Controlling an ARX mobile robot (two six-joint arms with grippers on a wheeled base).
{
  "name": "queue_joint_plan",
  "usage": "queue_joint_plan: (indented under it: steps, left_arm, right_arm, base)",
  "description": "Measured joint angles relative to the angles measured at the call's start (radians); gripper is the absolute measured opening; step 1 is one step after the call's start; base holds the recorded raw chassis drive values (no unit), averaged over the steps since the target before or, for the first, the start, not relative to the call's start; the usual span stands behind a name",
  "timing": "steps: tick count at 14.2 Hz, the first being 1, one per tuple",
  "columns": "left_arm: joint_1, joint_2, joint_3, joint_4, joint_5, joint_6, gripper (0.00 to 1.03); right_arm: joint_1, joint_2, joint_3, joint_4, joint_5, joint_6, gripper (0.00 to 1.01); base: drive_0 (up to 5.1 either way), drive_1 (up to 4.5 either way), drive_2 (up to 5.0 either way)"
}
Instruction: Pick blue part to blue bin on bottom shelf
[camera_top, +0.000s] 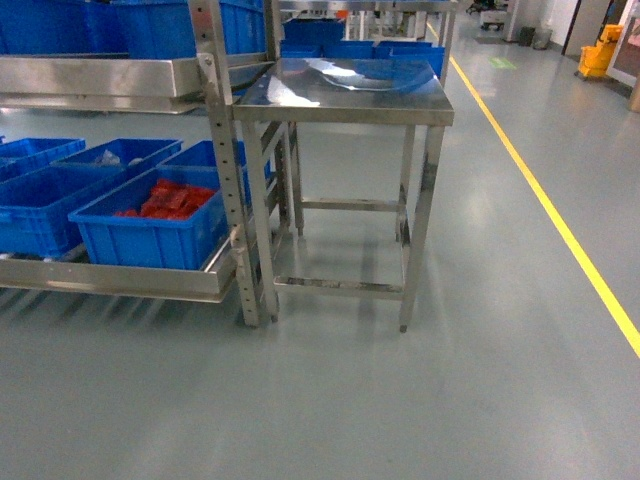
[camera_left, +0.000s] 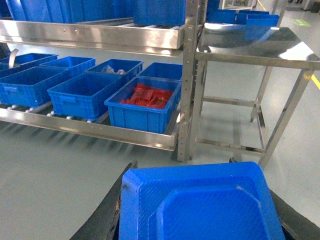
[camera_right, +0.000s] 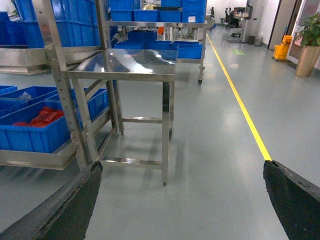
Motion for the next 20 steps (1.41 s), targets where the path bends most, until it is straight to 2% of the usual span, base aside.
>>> queue_joint_plan:
  steps: [20]
  left_arm:
    - [0.0,0.0,0.0,0.003,-0.001,0.0,0.43]
  right_arm:
    - [0.0,0.0,0.0,-0.001,0.0,0.0,0.98]
  base:
    - [0.0,4.34,-4.3]
